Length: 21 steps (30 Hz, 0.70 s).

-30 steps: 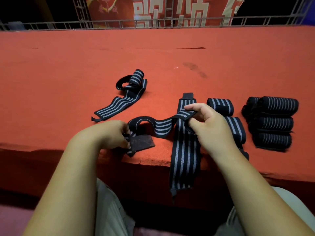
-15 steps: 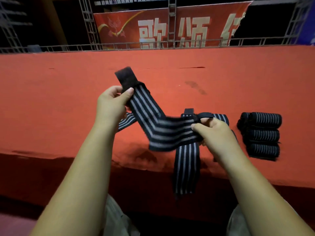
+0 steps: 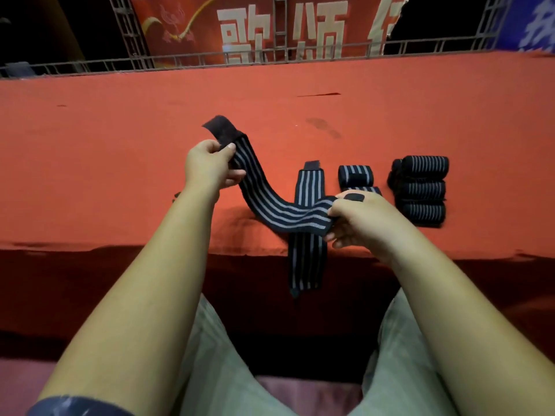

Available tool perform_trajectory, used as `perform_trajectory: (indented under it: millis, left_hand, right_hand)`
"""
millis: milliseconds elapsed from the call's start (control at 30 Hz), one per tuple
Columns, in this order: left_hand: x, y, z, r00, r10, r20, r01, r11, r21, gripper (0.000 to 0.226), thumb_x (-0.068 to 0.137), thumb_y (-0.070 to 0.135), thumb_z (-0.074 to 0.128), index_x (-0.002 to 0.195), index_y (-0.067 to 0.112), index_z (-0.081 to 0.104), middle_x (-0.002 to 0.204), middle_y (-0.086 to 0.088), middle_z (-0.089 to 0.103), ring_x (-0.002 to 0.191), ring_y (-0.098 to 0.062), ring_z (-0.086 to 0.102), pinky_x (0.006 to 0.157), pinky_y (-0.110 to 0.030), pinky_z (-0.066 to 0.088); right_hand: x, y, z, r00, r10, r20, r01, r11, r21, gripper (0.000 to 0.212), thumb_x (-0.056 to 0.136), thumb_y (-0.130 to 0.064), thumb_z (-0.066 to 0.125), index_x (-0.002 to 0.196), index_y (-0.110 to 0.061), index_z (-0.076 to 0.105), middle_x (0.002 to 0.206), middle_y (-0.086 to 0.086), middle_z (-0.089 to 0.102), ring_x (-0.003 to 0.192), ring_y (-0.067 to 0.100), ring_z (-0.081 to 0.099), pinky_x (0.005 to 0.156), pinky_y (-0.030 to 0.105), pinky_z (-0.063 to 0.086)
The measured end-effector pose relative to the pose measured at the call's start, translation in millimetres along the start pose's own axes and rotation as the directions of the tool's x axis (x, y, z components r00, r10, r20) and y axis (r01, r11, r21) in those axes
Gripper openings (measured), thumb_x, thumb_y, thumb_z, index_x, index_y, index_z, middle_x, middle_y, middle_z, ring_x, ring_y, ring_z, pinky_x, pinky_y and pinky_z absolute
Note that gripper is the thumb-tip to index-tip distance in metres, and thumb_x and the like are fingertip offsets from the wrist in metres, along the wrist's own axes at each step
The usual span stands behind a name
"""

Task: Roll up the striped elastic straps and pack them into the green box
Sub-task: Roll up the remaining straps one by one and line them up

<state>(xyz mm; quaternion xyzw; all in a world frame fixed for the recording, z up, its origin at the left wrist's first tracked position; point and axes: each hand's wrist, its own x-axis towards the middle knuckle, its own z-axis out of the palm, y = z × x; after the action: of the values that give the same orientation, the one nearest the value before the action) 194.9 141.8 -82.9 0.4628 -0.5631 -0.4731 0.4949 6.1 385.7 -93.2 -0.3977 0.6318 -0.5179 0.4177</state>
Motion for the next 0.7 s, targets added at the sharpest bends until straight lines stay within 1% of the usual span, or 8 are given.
perform_trajectory:
  millis: [100,167,200,267,367,500,600,700]
  left_hand:
    - [-4.5,1.6,8.5,0.999,0.024,0.045,-0.025,0.999,0.025,0.014,0.105,0.027,0.068,0.106,0.016,0.06,0.104,-0.015,0.073,0.076,-0.032,0.082,0.062,-0.042,0.067]
    - [-5.6,2.5,15.1,0.997,0.03,0.077,-0.032,0.999,0.023,0.013,0.105,0.027,0.069,0.099,0.018,0.061,0.109,-0.018,0.078,0.081,-0.033,0.082,0.078,-0.05,0.068]
    - [-6.8,3.0,17.9,0.995,0.033,0.092,-0.034,0.999,0.016,0.012,0.105,0.026,0.068,0.1,0.018,0.062,0.113,-0.019,0.079,0.083,-0.033,0.082,0.081,-0.05,0.068]
    - [-7.5,2.8,24.0,0.992,0.044,0.121,-0.041,0.999,-0.021,0.01,0.106,0.025,0.068,0.105,0.016,0.064,0.121,-0.022,0.077,0.083,-0.031,0.082,0.076,-0.044,0.069]
    - [-8.4,3.5,36.0,0.983,0.092,0.159,-0.078,0.993,-0.093,0.011,0.106,0.023,0.068,0.106,0.013,0.063,0.123,-0.025,0.075,0.082,-0.028,0.082,0.071,-0.035,0.065]
    - [-7.5,9.0,56.2,0.979,0.162,0.127,-0.14,0.977,-0.163,0.013,0.106,0.02,0.068,0.095,0.015,0.064,0.103,-0.013,0.077,0.083,-0.024,0.082,0.068,-0.028,0.06]
    - [-5.5,9.1,73.7,0.966,0.193,0.173,-0.165,0.973,-0.163,0.016,0.107,0.018,0.067,0.091,0.017,0.065,0.095,-0.005,0.076,0.082,-0.021,0.081,0.068,-0.024,0.06]
    - [4.3,-2.0,91.2,0.958,0.174,0.227,-0.15,0.981,-0.12,0.011,0.107,0.02,0.067,0.107,0.009,0.069,0.111,-0.015,0.078,0.084,-0.023,0.082,0.072,-0.028,0.064]
  right_hand:
    - [-3.8,-0.9,-3.0,0.998,0.008,0.064,-0.008,1.0,0.006,0.012,0.096,-0.001,0.055,0.103,-0.009,0.061,0.089,0.02,0.076,0.073,0.03,0.075,0.068,0.04,0.057]
    - [-5.3,-0.6,-6.3,0.992,0.001,0.127,-0.004,1.0,0.021,0.013,0.098,-0.002,0.058,0.108,-0.009,0.064,0.097,0.02,0.079,0.082,0.031,0.078,0.076,0.043,0.061]
    - [-5.9,-0.1,-8.6,0.988,-0.006,0.155,0.004,1.0,0.018,0.013,0.098,-0.003,0.06,0.109,-0.009,0.065,0.097,0.018,0.079,0.085,0.031,0.078,0.081,0.046,0.062]
    - [-7.1,2.0,-12.9,0.981,-0.004,0.196,0.008,1.0,-0.021,0.013,0.099,-0.005,0.066,0.112,-0.008,0.067,0.097,0.016,0.08,0.088,0.03,0.077,0.09,0.051,0.064]
    - [-6.9,9.0,-14.7,0.978,0.007,0.21,0.019,0.993,-0.118,0.019,0.098,-0.01,0.074,0.117,-0.013,0.069,0.112,0.017,0.08,0.103,0.033,0.078,0.095,0.049,0.064]
    - [-6.2,24.3,-14.5,0.964,0.042,0.264,0.024,0.971,-0.24,0.037,0.092,-0.018,0.084,0.126,-0.018,0.068,0.116,0.009,0.079,0.106,0.025,0.079,0.098,0.05,0.063]
    - [-8.8,30.9,-19.5,0.927,0.164,0.337,0.023,0.873,-0.487,0.057,0.076,-0.05,0.093,0.123,-0.031,0.07,0.117,-0.003,0.078,0.104,0.016,0.078,0.099,0.047,0.062]
    - [-6.4,25.4,-22.8,0.936,0.179,0.304,0.024,0.828,-0.56,0.054,0.075,-0.071,0.083,0.11,-0.03,0.076,0.106,-0.008,0.08,0.101,0.01,0.077,0.099,0.045,0.062]
